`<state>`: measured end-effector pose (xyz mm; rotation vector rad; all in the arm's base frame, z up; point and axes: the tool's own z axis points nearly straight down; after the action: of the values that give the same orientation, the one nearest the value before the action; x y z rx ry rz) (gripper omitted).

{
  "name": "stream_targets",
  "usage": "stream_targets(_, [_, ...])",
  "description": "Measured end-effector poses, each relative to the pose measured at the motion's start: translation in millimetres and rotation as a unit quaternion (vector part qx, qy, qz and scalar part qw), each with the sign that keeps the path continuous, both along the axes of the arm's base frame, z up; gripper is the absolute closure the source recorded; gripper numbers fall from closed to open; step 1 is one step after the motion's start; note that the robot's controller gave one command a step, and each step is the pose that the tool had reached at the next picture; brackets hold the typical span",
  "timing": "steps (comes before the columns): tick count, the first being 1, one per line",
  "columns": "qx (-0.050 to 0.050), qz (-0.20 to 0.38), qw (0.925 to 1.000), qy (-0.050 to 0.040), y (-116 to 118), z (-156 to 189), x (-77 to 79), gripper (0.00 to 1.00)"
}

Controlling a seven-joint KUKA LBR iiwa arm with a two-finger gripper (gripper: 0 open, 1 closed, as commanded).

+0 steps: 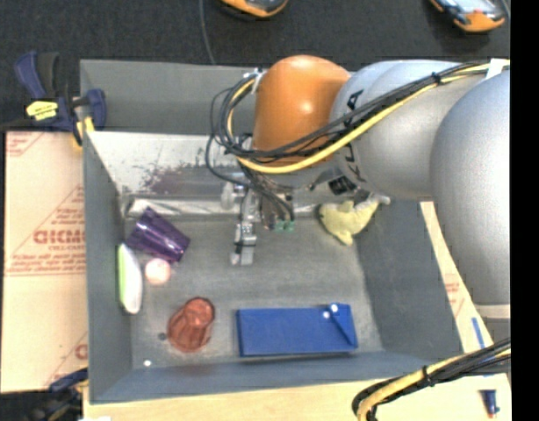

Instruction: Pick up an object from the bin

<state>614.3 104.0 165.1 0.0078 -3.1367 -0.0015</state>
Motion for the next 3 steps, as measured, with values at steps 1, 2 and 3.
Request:
stream_targets(1, [0.000,-0.001,1.0000,-0.0042,-0.6,5.1,1.8,0.00])
stream_targets(2, [0.002,-0.017,0.9998,-0.0062,53.5,-78.3,14.5,0.00])
stream_targets(3, [-0.001,0.036,0.9993,-0.0072,91.0,-66.5,20.8,0.00])
